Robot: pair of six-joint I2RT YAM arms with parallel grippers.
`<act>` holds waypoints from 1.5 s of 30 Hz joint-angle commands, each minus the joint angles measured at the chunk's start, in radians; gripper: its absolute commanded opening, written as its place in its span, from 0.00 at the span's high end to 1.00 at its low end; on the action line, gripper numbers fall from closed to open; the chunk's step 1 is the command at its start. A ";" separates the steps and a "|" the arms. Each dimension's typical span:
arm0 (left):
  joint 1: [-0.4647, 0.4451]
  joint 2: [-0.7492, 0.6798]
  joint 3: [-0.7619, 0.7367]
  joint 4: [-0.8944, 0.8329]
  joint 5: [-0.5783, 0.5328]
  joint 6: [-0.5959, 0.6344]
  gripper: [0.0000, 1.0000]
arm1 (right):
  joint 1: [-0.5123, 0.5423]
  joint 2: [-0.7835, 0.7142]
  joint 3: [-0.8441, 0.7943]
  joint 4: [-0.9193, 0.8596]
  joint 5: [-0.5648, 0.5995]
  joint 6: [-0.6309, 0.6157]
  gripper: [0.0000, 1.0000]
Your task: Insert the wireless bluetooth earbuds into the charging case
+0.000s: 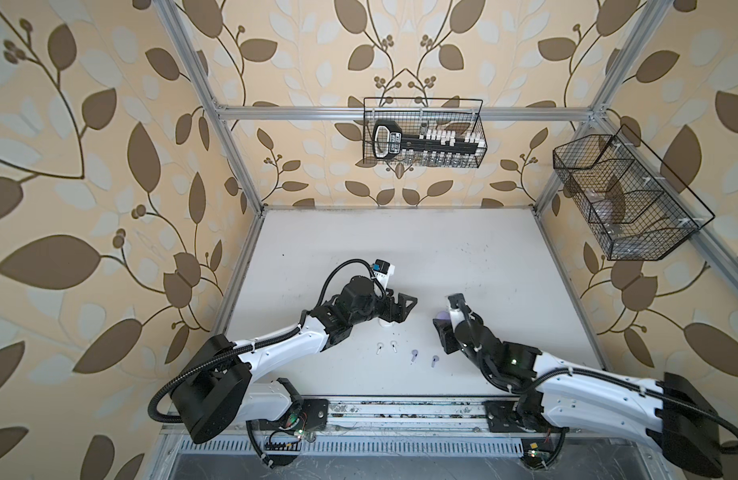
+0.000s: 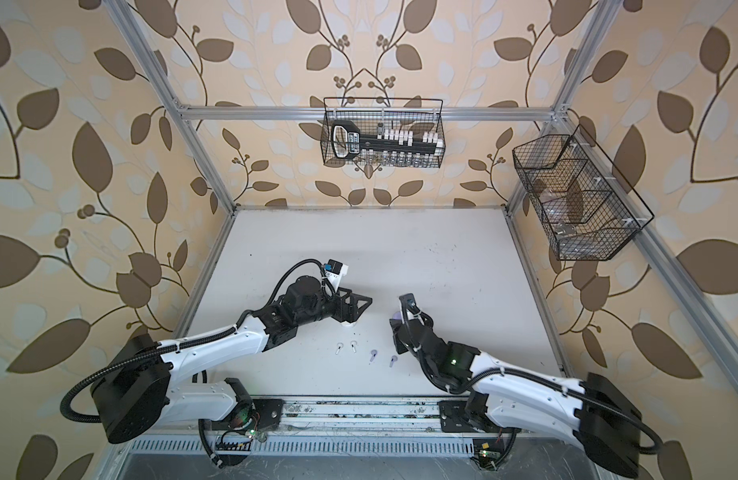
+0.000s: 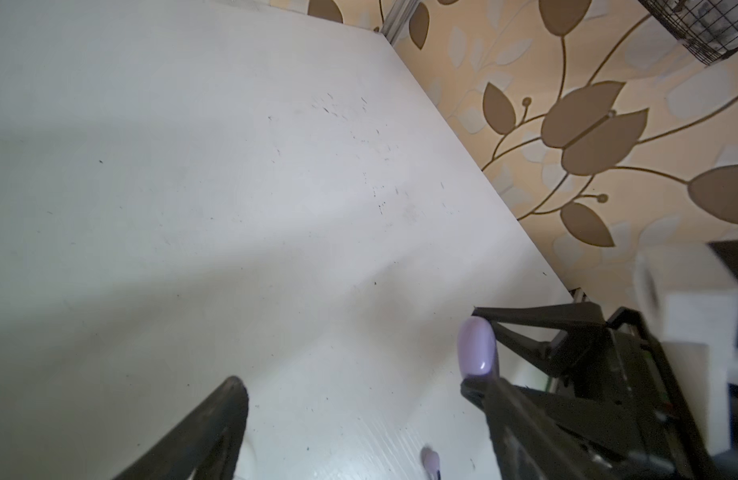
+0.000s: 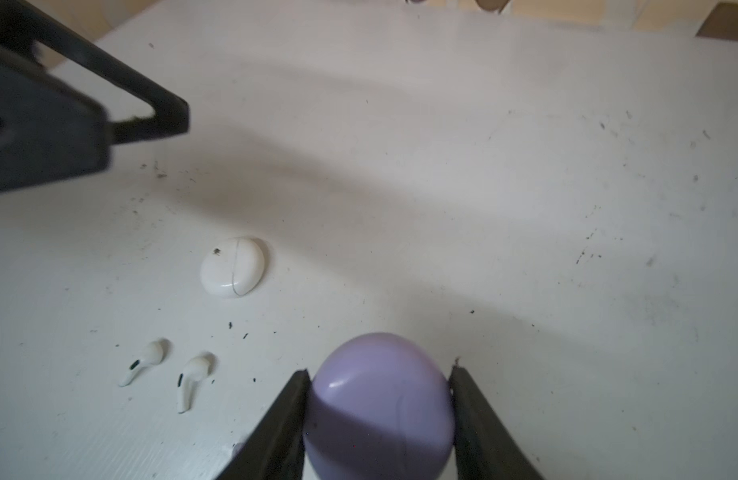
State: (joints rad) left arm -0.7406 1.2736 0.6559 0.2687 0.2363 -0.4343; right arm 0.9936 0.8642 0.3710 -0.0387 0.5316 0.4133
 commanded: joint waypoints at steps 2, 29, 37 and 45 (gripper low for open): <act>-0.008 -0.024 0.120 -0.128 0.159 -0.075 0.10 | 0.018 -0.104 -0.033 0.060 0.015 -0.124 0.83; -0.012 0.119 0.312 -0.433 0.468 -0.059 0.22 | 0.119 -0.024 0.051 0.120 0.000 -0.266 0.83; -0.020 0.132 0.316 -0.418 0.485 -0.066 0.31 | 0.162 0.038 0.101 0.135 -0.015 -0.286 0.84; -0.031 0.129 0.314 -0.404 0.509 -0.073 0.51 | 0.173 0.078 0.123 0.147 0.001 -0.302 0.84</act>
State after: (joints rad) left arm -0.7582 1.4036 0.9340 -0.1604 0.7078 -0.5049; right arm 1.1633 0.9352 0.4610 0.0868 0.5232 0.1368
